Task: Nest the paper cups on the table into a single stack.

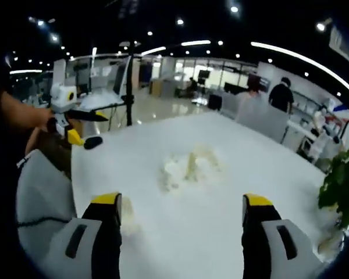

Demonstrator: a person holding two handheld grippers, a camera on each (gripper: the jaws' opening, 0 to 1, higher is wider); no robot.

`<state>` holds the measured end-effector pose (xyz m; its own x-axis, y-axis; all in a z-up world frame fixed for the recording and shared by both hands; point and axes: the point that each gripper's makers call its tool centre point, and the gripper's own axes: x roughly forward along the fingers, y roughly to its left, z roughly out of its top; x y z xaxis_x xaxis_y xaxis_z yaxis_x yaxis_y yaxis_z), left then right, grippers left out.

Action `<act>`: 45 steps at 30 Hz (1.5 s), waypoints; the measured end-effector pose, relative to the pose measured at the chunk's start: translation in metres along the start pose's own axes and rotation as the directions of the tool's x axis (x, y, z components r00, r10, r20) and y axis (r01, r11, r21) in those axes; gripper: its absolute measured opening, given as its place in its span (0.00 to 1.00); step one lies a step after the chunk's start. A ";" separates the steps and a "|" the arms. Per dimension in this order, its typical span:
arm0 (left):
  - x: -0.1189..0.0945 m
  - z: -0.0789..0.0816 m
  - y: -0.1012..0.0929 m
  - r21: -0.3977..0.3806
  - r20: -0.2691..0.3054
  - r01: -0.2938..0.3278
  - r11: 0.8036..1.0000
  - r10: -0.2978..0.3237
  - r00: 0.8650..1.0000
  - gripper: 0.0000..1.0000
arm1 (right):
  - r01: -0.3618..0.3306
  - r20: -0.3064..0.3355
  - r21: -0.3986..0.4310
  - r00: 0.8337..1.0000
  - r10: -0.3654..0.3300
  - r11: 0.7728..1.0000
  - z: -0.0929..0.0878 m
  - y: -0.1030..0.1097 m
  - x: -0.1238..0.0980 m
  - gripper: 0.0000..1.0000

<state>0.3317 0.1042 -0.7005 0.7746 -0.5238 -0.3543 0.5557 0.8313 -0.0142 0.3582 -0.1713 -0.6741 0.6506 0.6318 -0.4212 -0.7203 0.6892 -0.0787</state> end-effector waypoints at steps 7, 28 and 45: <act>0.008 0.005 -0.008 -0.025 0.022 0.037 0.999 -0.037 0.999 0.98 | 0.034 0.040 0.011 0.999 -0.035 0.999 -0.021 -0.001 -0.004 0.95; 0.006 -0.007 -0.009 -0.029 0.049 0.037 0.999 -0.035 0.998 0.98 | 0.099 0.180 0.085 0.977 -0.113 0.991 -0.044 -0.026 -0.022 1.00; 0.013 -0.002 -0.009 -0.055 0.066 0.016 0.998 -0.012 0.998 0.98 | 0.137 0.176 0.170 0.970 -0.167 0.976 -0.064 -0.029 -0.033 1.00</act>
<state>0.3360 0.0905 -0.7064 0.7859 -0.5452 -0.2919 0.5504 0.8318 -0.0717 0.3418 -0.2346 -0.7155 0.7936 0.5606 -0.2366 -0.5731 0.8193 0.0189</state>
